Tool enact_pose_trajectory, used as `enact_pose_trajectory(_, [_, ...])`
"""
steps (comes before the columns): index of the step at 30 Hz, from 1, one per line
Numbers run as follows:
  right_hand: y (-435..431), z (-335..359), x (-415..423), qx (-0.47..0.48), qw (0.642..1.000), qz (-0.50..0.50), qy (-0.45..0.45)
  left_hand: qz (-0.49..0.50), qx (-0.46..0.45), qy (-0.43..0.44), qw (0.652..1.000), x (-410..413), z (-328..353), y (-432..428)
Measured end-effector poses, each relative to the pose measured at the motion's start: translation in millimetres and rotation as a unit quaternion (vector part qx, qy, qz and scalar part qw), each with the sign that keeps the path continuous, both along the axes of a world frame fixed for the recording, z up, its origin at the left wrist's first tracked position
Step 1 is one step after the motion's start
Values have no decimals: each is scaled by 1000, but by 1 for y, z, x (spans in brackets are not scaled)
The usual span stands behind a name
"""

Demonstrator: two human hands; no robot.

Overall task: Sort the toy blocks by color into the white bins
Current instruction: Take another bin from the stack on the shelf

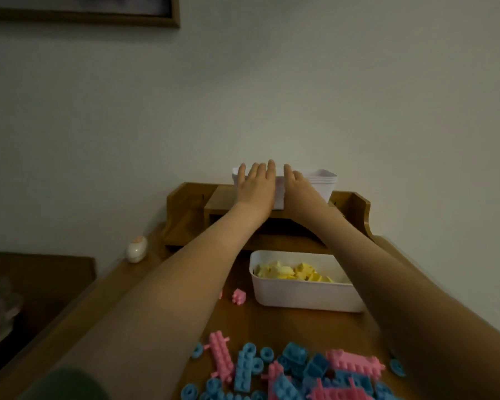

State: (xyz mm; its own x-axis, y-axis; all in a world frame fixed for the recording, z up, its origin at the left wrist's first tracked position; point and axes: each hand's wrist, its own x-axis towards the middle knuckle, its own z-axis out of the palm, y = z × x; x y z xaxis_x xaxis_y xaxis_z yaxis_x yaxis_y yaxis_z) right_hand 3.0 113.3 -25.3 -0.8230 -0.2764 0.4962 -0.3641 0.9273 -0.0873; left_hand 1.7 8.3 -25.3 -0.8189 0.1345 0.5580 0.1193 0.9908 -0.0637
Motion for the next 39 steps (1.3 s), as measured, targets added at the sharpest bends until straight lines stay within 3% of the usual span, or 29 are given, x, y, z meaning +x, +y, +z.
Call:
enact_pose_trajectory(5, [6,3,2,-10,999,-29,37,-59,-22,26,998,6,0,-7])
enact_pose_trajectory(11, [7,2,4,1,997,9,81,-88,14,52,995,14,3,-13])
enact_pose_trajectory(22, [17,4,10,9,996,26,80,-97,18,-36,994,14,20,-10])
enact_pose_trajectory(29, [16,12,10,-102,982,-51,148,-73,4,102,992,19,25,3])
enact_pose_trajectory(34, [12,15,16,-174,965,-24,194,-65,9,173,983,22,19,-2])
enact_pose_trajectory(39, [6,16,31,-236,941,-12,244,-92,43,192,976,41,21,-5])
